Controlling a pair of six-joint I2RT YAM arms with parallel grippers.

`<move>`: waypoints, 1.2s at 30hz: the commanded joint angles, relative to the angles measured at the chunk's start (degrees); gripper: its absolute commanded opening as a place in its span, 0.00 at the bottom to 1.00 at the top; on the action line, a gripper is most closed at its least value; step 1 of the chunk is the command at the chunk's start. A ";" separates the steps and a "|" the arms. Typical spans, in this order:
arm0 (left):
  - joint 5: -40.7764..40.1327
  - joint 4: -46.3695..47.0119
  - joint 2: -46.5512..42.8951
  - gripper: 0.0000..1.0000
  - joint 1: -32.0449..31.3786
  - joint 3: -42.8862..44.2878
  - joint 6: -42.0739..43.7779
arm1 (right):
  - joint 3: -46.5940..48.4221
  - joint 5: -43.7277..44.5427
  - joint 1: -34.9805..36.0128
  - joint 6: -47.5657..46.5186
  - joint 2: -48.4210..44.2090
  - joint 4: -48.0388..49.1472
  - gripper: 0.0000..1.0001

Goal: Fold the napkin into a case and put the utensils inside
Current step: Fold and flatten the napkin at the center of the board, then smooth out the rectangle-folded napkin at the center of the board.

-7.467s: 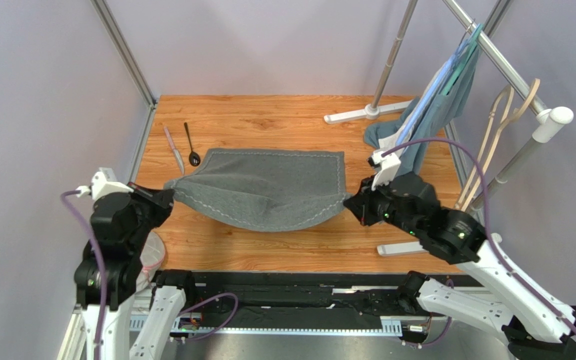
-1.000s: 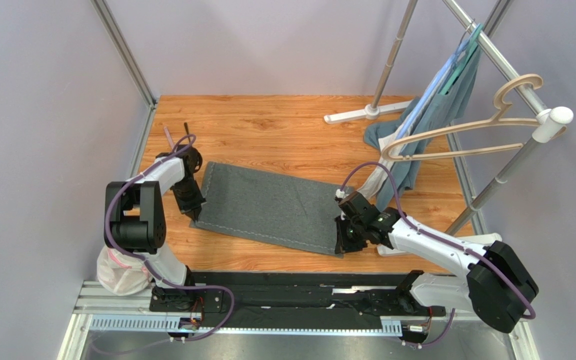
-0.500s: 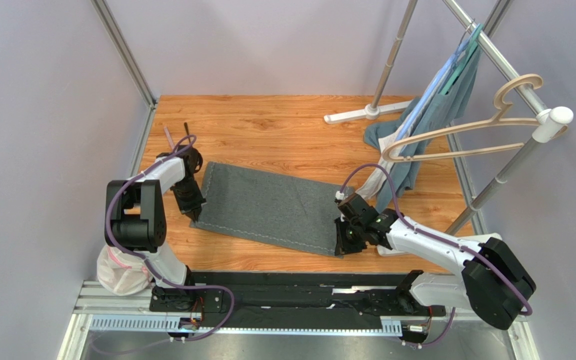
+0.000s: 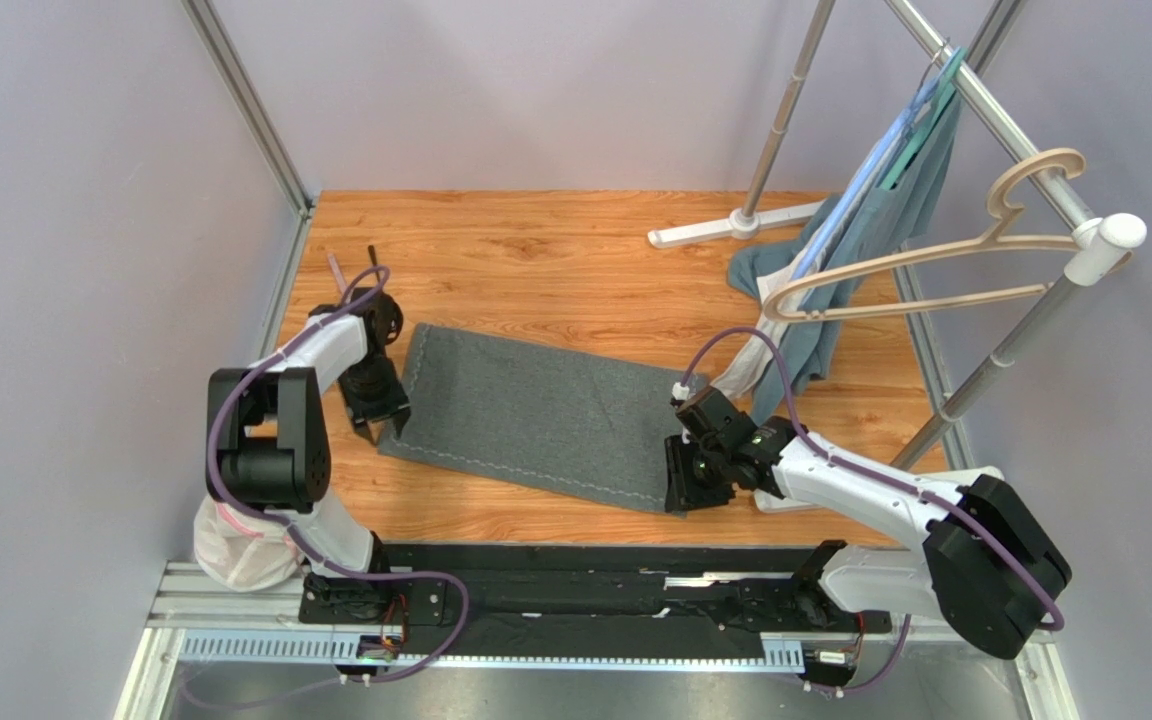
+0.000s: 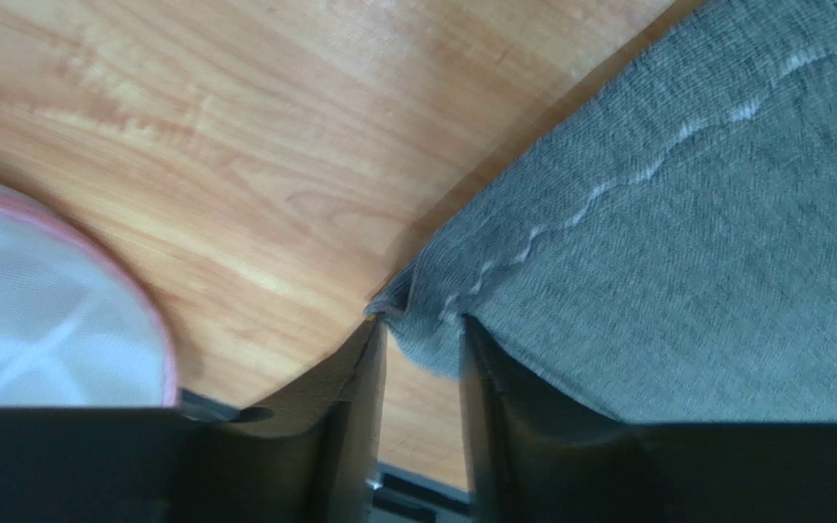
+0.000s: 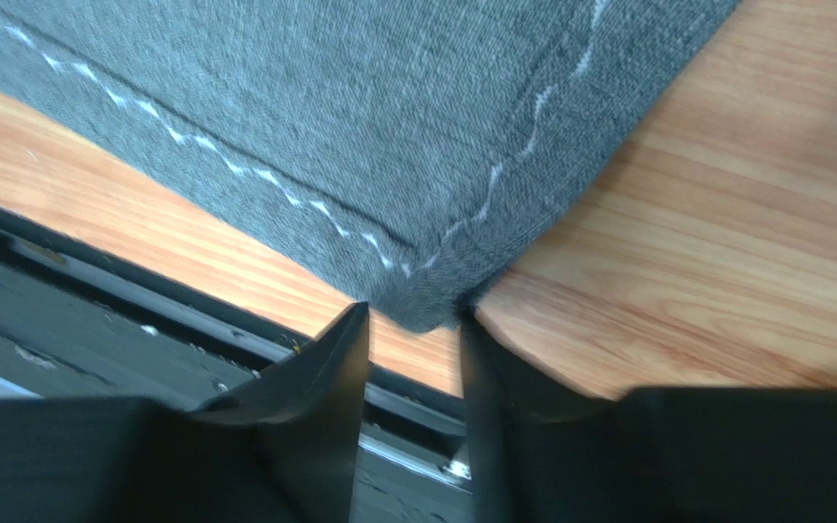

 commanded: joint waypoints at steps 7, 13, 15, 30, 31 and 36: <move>10.94 1.54 -22.71 0.56 0.19 -0.11 -0.18 | 10.18 11.17 0.08 -0.96 -6.97 -9.17 0.73; 21.60 7.71 -10.52 0.22 -0.51 1.02 -1.50 | 16.15 14.87 -0.27 -3.51 1.46 -8.12 0.56; 20.99 9.29 -8.57 0.17 -2.27 0.85 -2.64 | 15.64 14.60 -0.44 -3.25 4.01 -4.62 0.45; 16.14 10.70 -14.44 0.17 -3.67 -4.42 -1.59 | 4.47 15.92 -0.01 2.12 -2.39 -5.46 0.28; 18.15 12.96 -15.14 0.17 -3.76 -4.69 -1.59 | 5.60 16.27 0.17 1.85 -2.83 -6.34 0.28; 26.60 19.04 -11.39 0.17 -3.76 -4.43 -3.79 | 6.41 11.81 2.54 2.46 -3.01 -4.61 0.26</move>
